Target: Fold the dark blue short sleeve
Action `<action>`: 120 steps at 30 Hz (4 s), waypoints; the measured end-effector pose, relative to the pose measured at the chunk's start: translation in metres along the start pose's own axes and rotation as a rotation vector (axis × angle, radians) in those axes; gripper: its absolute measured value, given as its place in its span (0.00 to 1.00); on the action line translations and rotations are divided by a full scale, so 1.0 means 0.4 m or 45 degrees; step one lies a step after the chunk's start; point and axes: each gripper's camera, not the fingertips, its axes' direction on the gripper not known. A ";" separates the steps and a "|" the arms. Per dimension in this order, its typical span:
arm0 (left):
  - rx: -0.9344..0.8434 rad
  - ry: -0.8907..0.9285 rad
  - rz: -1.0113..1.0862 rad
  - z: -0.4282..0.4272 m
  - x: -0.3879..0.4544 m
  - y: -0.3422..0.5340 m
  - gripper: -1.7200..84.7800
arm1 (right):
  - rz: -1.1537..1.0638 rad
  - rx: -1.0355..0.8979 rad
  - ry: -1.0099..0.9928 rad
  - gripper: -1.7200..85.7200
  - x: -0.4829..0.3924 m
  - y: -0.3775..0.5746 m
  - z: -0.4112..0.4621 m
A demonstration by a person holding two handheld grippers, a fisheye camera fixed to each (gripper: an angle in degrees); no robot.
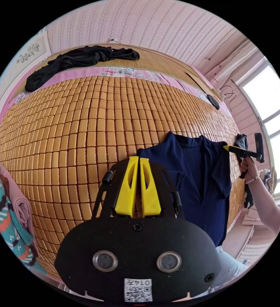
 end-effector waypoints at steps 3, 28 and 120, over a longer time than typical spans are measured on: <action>0.094 0.013 -0.011 -0.050 -0.010 -0.001 0.01 | 0.030 0.076 -0.042 0.03 0.010 -0.010 -0.035; 0.037 0.171 0.193 -0.391 0.101 0.930 0.01 | 0.018 0.023 -0.223 0.04 -0.094 0.856 -0.165; -0.013 -0.091 0.010 -0.452 0.303 0.870 0.01 | 0.150 0.128 -0.175 0.03 -0.200 0.892 -0.128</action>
